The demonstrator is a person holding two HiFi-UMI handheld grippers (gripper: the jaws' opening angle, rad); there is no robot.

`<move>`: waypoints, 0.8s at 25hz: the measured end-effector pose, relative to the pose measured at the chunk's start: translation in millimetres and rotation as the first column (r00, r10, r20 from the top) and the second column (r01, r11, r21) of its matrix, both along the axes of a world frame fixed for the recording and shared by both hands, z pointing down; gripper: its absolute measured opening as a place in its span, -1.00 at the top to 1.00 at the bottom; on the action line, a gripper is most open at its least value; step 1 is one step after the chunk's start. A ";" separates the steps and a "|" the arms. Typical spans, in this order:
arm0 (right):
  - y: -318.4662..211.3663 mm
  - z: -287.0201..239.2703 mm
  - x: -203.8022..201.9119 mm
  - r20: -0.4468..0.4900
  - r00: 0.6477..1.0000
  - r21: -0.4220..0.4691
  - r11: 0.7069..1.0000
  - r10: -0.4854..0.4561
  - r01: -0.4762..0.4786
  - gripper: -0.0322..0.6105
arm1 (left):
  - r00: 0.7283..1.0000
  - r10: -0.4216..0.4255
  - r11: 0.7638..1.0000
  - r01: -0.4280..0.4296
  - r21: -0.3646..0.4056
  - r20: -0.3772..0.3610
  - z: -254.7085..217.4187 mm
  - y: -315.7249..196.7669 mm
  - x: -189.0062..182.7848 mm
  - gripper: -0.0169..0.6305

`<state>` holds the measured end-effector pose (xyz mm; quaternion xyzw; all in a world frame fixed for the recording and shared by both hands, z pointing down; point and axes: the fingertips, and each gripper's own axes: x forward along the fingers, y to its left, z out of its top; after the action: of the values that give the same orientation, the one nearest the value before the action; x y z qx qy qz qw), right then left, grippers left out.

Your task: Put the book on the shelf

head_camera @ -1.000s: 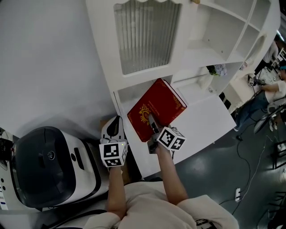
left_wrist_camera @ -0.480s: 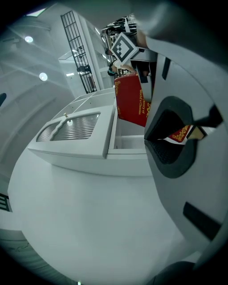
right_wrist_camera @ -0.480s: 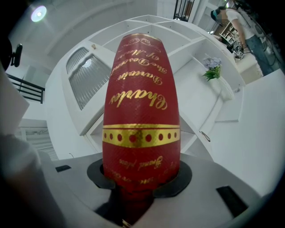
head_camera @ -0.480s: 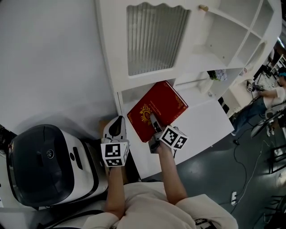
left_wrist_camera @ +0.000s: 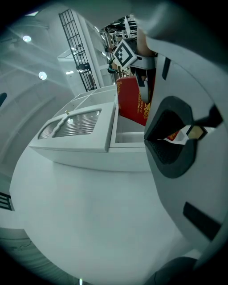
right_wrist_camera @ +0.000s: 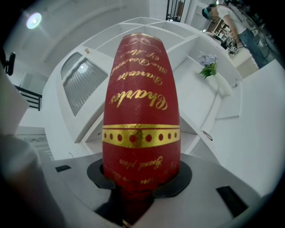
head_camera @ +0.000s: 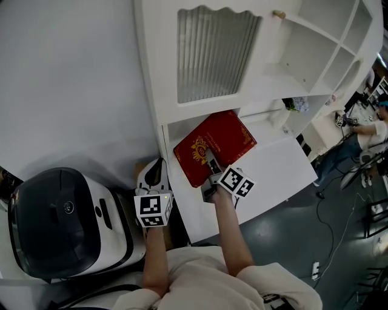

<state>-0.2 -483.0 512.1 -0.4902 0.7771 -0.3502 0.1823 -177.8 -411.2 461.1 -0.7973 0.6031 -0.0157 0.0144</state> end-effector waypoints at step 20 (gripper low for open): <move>-57.5 1.7 -35.4 -0.033 0.999 -0.014 1.000 -0.002 0.002 0.29 | 0.998 -0.017 1.000 0.016 0.008 0.053 -6.0 2.2 -13.0 0.90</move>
<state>-35.6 -540.5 513.8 -0.4965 0.7779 -0.3478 0.1657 -190.8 -408.9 455.1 -0.7916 0.6091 -0.0349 0.0334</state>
